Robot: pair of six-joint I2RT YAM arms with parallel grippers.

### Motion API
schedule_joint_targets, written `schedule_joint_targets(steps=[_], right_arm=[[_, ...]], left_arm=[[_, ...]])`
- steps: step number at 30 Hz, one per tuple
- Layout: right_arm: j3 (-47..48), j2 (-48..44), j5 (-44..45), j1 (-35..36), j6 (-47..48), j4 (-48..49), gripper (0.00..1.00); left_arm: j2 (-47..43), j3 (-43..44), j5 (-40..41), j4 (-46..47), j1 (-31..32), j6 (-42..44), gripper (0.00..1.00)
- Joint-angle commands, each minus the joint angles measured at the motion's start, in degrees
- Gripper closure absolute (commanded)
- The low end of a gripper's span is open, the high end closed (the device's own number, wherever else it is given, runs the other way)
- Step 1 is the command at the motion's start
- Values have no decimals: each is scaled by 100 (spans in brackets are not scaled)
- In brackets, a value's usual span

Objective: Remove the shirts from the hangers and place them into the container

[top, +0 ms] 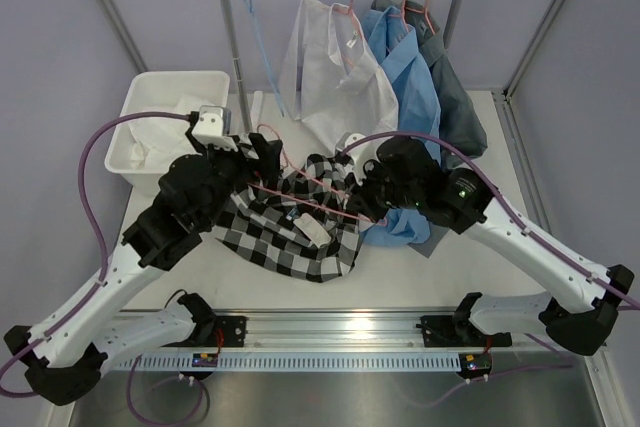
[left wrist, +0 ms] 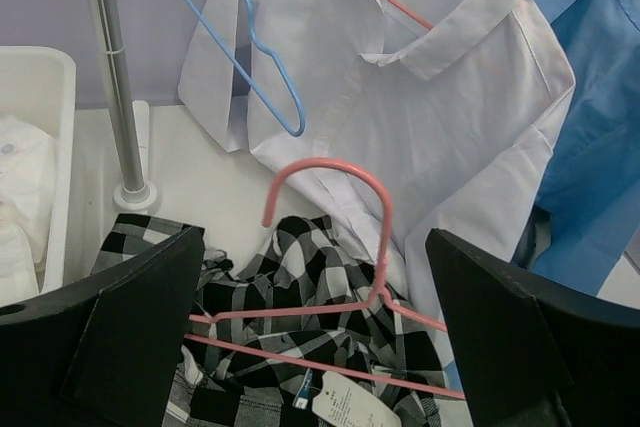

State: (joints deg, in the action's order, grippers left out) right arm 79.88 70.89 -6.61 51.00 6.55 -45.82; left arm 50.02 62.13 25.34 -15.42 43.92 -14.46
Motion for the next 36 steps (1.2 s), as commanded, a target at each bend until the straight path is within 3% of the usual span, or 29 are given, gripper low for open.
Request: schedule_joint_targets(steps=[1, 9, 12, 16, 25, 36], right_arm=[[-226, -497, 169, 15, -188, -181, 100], [-227, -1332, 608, 6, -496, -884, 100], [-25, -1447, 994, 15, -593, -1270, 100], [387, -1421, 1810, 15, -839, -1491, 100], [1958, -130, 3130, -20, -998, -842, 100], [4078, 1918, 3192, -688, -725, 336, 100]], left_arm=[[-124, 291, 111, -49, -33, 180, 1], [-89, 502, -81, -418, -568, 242, 1], [-71, 493, -415, -593, -1182, 119, 1], [-132, 379, -618, -725, -1535, 154, 1], [-826, -736, -303, -770, -1641, 488, 1], [-1390, -1722, 181, -778, -1650, 558, 1]])
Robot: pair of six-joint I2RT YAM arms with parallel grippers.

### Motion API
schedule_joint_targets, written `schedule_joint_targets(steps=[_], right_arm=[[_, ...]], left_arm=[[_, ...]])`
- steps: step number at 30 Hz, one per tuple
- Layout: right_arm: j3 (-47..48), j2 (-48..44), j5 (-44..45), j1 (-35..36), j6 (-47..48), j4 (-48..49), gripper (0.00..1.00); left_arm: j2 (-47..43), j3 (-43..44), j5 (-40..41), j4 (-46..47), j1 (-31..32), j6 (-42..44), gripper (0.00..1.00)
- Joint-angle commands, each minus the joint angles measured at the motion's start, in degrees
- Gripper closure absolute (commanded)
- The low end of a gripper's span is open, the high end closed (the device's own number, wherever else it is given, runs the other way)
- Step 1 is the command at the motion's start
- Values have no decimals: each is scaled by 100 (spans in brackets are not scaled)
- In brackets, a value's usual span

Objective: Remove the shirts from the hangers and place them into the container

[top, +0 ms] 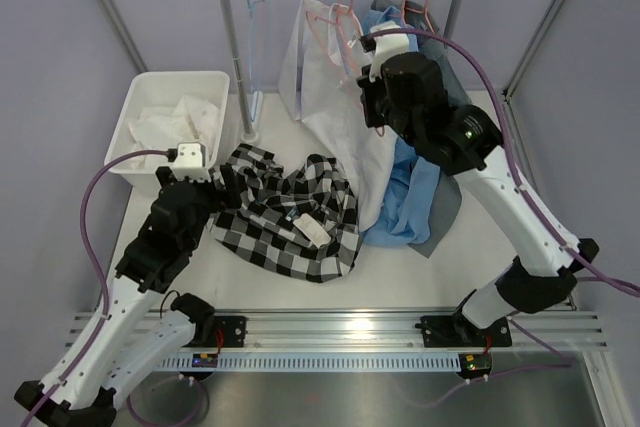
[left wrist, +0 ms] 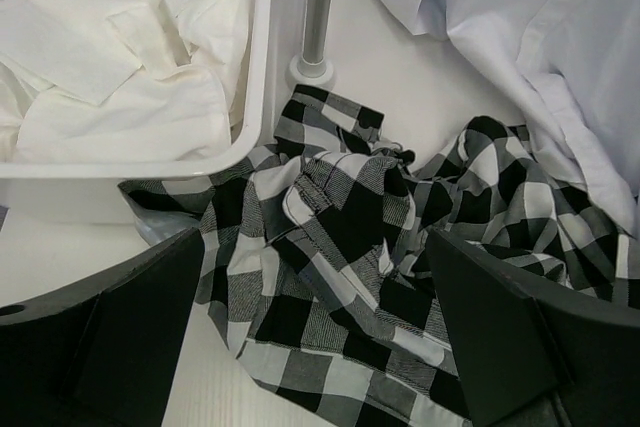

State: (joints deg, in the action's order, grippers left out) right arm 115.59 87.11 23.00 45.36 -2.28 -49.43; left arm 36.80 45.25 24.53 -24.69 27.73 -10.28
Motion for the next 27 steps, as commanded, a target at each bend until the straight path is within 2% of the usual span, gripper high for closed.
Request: schedule_joint_targets(steps=[1, 6, 12, 18, 27], right_arm=[[787, 446, 274, -159, 184, 828, 100], [1649, 1360, 319, -186, 536, 1137, 100], [2028, 2099, 634, -212, 510, 1620, 100], [1722, 2407, 749, -212, 422, 1980, 100], [1387, 2416, 293, -203, 264, 2104, 99]], left_arm=[[-59, -34, 332, 157, -30, 158, 1], [-6, -52, 534, 131, -30, 185, 1], [-94, -69, 632, 131, -30, 202, 1], [-120, -61, 605, 131, -39, 211, 1], [-24, -61, 421, 131, -74, 220, 1]])
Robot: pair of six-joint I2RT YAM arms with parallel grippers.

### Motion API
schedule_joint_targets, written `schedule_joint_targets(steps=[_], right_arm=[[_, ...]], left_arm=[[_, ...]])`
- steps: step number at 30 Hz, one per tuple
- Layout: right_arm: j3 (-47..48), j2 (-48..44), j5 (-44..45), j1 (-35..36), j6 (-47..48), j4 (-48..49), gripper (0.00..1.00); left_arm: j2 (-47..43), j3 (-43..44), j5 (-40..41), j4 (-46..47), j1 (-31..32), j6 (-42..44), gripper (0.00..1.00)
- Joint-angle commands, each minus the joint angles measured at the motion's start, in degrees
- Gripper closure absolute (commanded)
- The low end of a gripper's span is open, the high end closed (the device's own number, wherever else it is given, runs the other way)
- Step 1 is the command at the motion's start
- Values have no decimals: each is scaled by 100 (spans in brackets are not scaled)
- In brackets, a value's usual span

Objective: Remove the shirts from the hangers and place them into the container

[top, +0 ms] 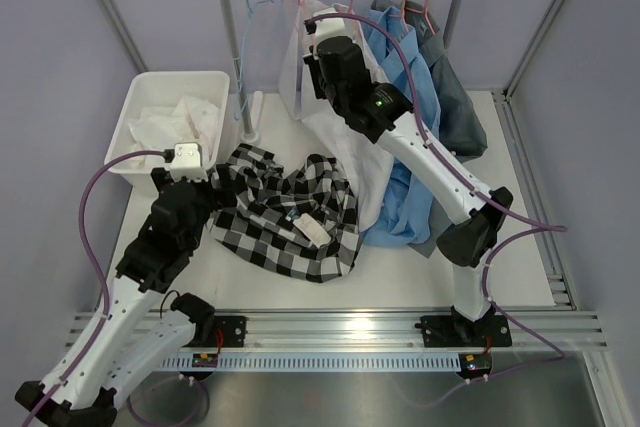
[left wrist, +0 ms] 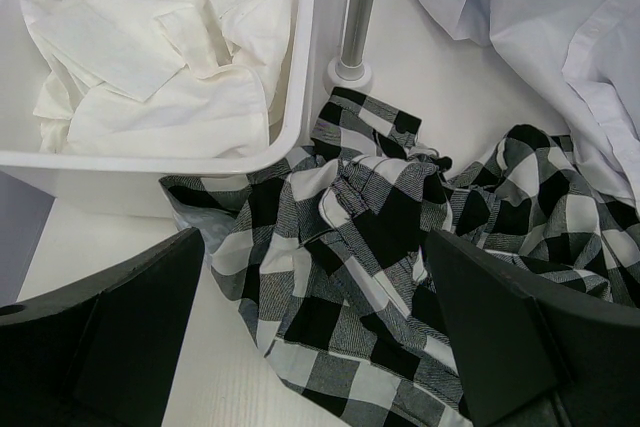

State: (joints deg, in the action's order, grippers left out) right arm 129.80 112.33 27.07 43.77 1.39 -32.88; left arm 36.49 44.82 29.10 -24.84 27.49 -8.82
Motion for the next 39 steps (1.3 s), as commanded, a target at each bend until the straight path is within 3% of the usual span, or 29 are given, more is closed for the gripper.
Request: schedule_joint_targets(steps=[1, 5, 8, 15, 18, 19, 23, 26, 31, 34, 39], right_arm=[[-51, -115, -140, -35, -104, 450, 98], [-130, -124, -255, -9, -271, 432, 88], [-244, -159, -202, 26, -279, 467, 86], [-473, -317, -360, 27, -323, 555, 67], [-569, -431, -448, 35, -358, 529, 52], [-613, -484, -466, 27, -385, 529, 41], [-1025, -923, -641, 35, -438, 520, 15], [-1359, -1432, -694, 35, -446, 459, 2], [-2071, -2548, -738, 35, -429, 326, 1], [-2975, -3418, -703, 35, -455, 510, 1], [-4795, -5059, -475, 35, -666, 854, 1]], left_arm=[[25, -17, -45, 146, -59, 73, 1], [16, -17, -89, 146, -85, 65, 1], [34, -8, -98, 146, -94, 65, 1], [60, -8, -203, 155, -94, 56, 1], [86, -8, -308, 146, -94, 56, 1], [130, -8, -352, 155, -94, 47, 1], [288, 62, -686, 137, -94, -119, 1], [472, 194, -994, 85, -85, -348, 1], [877, 580, -1204, -416, -24, -778, 1], [1053, 572, -1460, -513, 143, -1103, 1], [1631, 484, -864, -566, 994, -1762, 1]])
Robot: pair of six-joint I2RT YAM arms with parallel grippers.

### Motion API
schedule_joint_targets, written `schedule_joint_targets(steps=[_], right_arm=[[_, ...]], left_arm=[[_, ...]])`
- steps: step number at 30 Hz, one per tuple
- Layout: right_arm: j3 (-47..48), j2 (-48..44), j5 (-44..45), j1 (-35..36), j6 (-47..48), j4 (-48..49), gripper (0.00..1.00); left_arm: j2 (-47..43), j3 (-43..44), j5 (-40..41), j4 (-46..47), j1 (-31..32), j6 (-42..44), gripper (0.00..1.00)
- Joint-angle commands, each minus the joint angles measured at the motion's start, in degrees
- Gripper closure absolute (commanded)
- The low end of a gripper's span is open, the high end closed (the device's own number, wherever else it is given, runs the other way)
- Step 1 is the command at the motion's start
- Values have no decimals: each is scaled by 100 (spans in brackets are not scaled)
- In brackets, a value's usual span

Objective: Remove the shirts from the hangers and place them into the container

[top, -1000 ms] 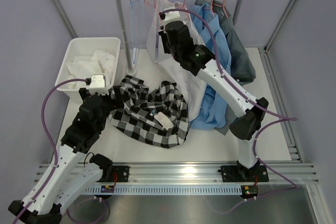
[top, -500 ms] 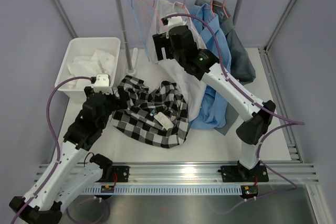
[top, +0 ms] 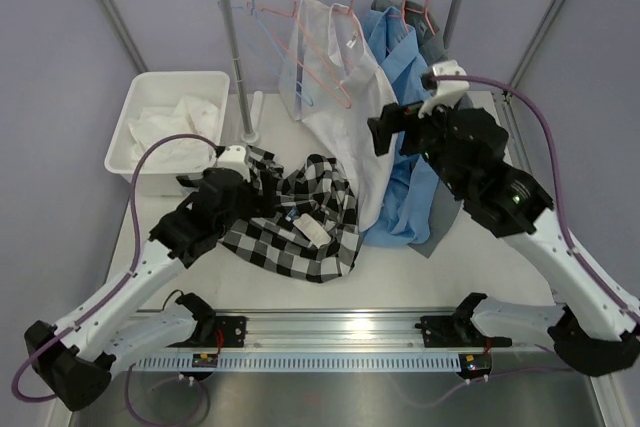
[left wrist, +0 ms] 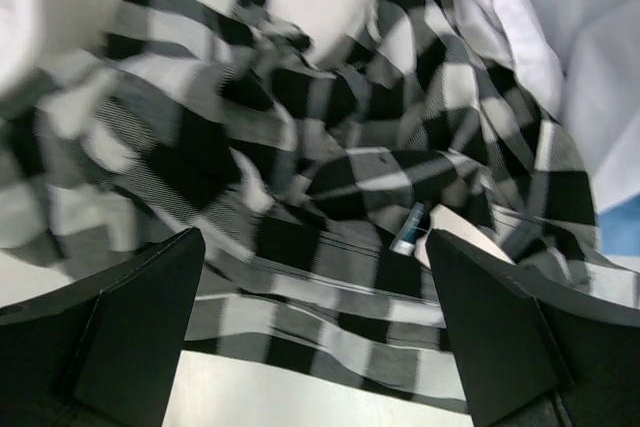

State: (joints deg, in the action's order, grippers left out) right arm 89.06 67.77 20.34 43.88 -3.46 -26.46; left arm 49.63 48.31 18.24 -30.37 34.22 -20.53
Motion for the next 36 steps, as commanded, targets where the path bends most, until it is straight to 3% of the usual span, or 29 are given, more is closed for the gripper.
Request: schedule_joint_targets(steps=[1, 7, 12, 22, 26, 29, 30, 32, 33, 34, 36], right_arm=[[-923, -807, 251, 24, -242, 237, 1], [-2320, -2266, 717, 24, -409, 369, 1], [-2823, -3005, 779, 24, -427, 273, 1], [-3131, -3323, 638, 16, -357, 220, 0], [-3166, -3331, 568, 24, -348, 229, 0], [-3193, -3366, 559, 24, -348, 255, 1], [-3201, -3367, 550, 24, -339, 264, 0], [-3193, -3367, 541, 24, -339, 247, 0], [-3193, -3367, 541, 24, -330, 246, 1], [-3184, -3367, 550, 16, -322, 238, 1], [-3184, -3367, 559, 24, -330, 229, 1]], left_arm=[[441, 117, 328, -21, 409, -957, 1], [1538, -234, 1120, 233, 569, -2128, 1], [2164, -542, 1103, 1085, 569, -2622, 1], [3536, -674, 646, 1279, 577, -3369, 1], [3835, -823, 356, 1437, 595, -3501, 10], [4011, -894, 155, 1560, 595, -3501, 29], [4037, -903, 127, 1569, 595, -3493, 48], [4003, -947, 75, 1578, 604, -3484, 70], [3959, -973, 66, 1569, 604, -3466, 94], [3889, -999, 48, 1561, 612, -3431, 100], [3538, -1087, -4, 1525, 612, -3344, 100]])
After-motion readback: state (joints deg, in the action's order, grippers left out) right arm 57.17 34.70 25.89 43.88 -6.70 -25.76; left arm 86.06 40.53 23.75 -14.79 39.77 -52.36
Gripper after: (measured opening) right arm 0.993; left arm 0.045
